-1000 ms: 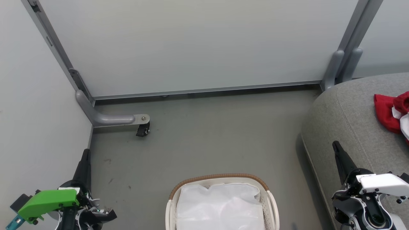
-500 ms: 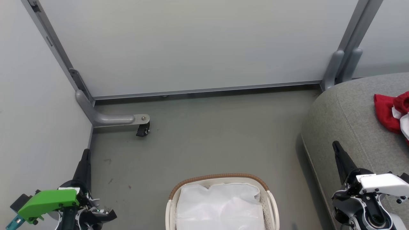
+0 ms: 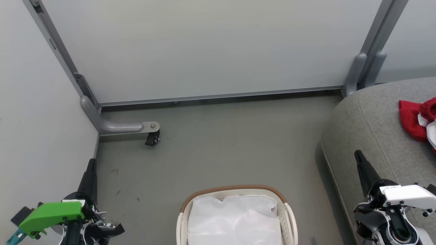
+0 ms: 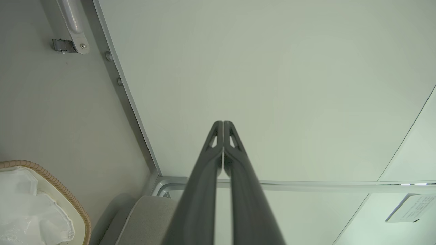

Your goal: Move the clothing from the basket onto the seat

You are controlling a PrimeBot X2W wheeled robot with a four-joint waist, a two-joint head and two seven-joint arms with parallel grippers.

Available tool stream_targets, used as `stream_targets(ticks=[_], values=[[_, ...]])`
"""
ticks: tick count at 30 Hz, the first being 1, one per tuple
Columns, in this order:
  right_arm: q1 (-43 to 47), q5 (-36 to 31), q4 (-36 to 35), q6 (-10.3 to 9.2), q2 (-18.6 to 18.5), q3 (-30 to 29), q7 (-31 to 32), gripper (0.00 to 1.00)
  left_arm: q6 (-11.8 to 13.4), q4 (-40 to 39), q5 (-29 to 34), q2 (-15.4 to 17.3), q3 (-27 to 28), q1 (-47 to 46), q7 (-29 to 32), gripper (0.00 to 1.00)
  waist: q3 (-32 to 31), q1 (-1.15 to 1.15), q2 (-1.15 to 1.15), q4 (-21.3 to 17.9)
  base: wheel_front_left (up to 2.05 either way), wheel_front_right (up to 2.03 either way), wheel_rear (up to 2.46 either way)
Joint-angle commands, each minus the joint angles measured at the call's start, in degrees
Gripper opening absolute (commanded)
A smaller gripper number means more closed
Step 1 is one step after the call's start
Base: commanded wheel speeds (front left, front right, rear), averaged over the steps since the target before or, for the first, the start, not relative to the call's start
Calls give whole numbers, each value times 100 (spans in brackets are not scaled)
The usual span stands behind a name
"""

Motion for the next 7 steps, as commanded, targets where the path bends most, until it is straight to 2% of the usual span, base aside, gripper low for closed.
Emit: stream_targets(ticks=[1,7], values=[[64,18,-17,-2,-13,-8,8,0,-20,-6,-18,40,14,-65,26,0,0,0,0,0,0,0,0],[64,18,-17,-2,-13,-8,8,0,-20,-6,-18,40,14,-65,26,0,0,0,0,0,0,0,0]])
